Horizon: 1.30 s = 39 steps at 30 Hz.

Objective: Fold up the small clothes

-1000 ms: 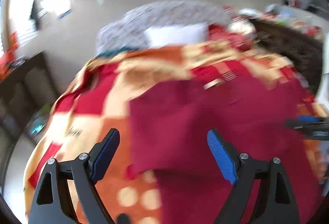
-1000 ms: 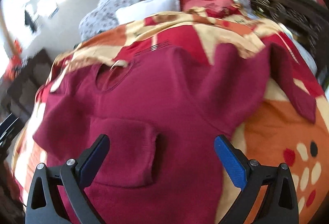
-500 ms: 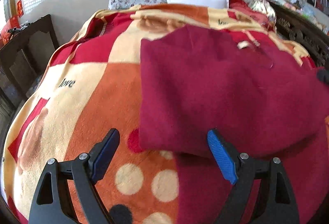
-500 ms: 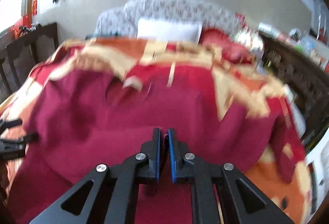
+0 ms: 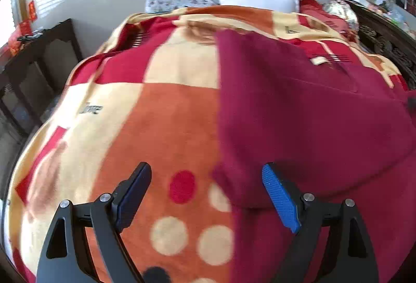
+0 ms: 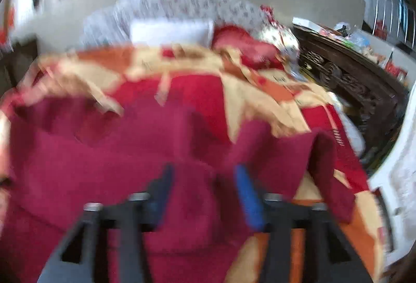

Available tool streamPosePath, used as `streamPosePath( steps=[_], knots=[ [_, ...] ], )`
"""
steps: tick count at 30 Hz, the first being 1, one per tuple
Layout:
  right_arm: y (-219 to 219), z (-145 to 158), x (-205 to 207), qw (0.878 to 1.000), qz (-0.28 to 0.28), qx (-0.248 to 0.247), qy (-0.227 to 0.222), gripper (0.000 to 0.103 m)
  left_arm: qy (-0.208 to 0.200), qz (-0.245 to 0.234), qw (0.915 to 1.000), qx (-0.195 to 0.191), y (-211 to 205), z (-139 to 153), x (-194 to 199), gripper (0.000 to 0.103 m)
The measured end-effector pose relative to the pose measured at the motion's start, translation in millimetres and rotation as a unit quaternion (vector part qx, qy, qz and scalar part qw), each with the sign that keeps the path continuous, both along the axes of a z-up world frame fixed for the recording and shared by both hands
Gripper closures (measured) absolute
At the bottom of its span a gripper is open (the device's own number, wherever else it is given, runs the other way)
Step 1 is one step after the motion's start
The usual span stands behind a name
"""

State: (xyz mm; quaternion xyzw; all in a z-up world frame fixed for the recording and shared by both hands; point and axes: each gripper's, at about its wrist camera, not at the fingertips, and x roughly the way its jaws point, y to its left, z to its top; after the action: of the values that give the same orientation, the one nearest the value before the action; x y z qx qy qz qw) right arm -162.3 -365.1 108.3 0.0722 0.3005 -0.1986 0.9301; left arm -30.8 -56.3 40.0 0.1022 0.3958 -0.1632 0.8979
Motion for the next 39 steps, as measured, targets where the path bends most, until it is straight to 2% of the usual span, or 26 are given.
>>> streamPosePath(
  steps=[2,5,8,10,13,14,15,18,22,25,27,28,29,30,32,36,37,39],
  knots=[
    [18.8,11.9,10.5,0.997,0.067,0.042,-0.024,0.024,0.013,0.013,0.9997,-0.014,7.8,-2.3,6.6,0.016],
    [62.8,15.2,51.5,0.975,0.192,0.106,-0.030,0.025,0.033,0.024,0.9983,-0.042,15.3,-11.2,11.3,0.016],
    [108.2,7.4,94.5,0.962,0.257,0.090,-0.015,0.028,0.041,0.027,0.9971,-0.058,18.8,-19.6,12.4,0.016],
    [137.5,-0.2,123.5,0.955,0.290,0.061,-0.002,0.035,0.047,0.026,0.9961,-0.070,22.3,-21.6,14.7,0.014],
    [172.7,-21.3,168.2,0.947,0.317,0.035,0.040,0.062,0.051,0.023,0.9949,-0.084,26.0,-24.5,17.9,0.012],
    [180.3,-32.5,180.1,0.944,0.323,0.028,0.060,0.081,0.051,0.021,0.9946,-0.088,27.1,-25.6,18.4,0.011],
    [185.6,-42.3,195.1,0.943,0.324,0.020,0.078,0.092,0.049,0.019,0.9944,-0.092,28.0,-25.8,18.5,0.011],
    [185.3,-57.6,221.0,0.946,0.311,0.022,0.087,0.102,0.045,0.015,0.9939,-0.100,29.9,-25.1,20.2,0.011],
    [190.8,-60.6,231.3,0.952,0.296,0.012,0.074,0.102,0.044,0.009,0.9935,-0.104,29.9,-26.1,22.6,0.009],
    [189.1,-46.2,214.3,0.955,0.289,0.018,0.068,0.101,0.043,0.006,0.9926,-0.113,32.6,-25.9,22.3,0.009],
    [179.3,-33.0,186.9,0.957,0.282,0.026,0.066,0.099,0.043,0.006,0.9918,-0.120,34.7,-25.5,22.3,0.009],
    [174.7,-29.0,173.8,0.958,0.279,0.031,0.065,0.095,0.043,0.006,0.9917,-0.121,35.3,-25.6,23.2,0.009],
    [168.9,-25.9,158.7,0.959,0.272,0.034,0.067,0.083,0.042,0.006,0.9918,-0.120,34.8,-25.5,23.0,0.009],
    [162.8,-25.2,142.4,0.961,0.265,0.038,0.070,0.062,0.041,0.006,0.9921,-0.119,34.1,-25.5,22.6,0.009],
    [153.8,-31.0,115.6,0.963,0.254,0.041,0.076,0.038,0.040,0.007,0.9927,-0.114,32.4,-25.9,22.6,0.009],
    [140.6,-69.8,98.2,0.967,0.217,0.026,0.131,0.037,0.039,0.005,0.9937,-0.105,28.9,-27.4,23.2,0.007],
    [135.5,-80.1,98.3,0.967,0.212,0.039,0.135,0.037,0.038,0.005,0.9938,-0.104,28.4,-27.6,22.9,0.006],
    [132.3,-76.5,92.0,0.969,0.210,0.046,0.119,0.038,0.038,0.004,0.9939,-0.103,27.8,-28.2,22.6,0.006]
  ],
)
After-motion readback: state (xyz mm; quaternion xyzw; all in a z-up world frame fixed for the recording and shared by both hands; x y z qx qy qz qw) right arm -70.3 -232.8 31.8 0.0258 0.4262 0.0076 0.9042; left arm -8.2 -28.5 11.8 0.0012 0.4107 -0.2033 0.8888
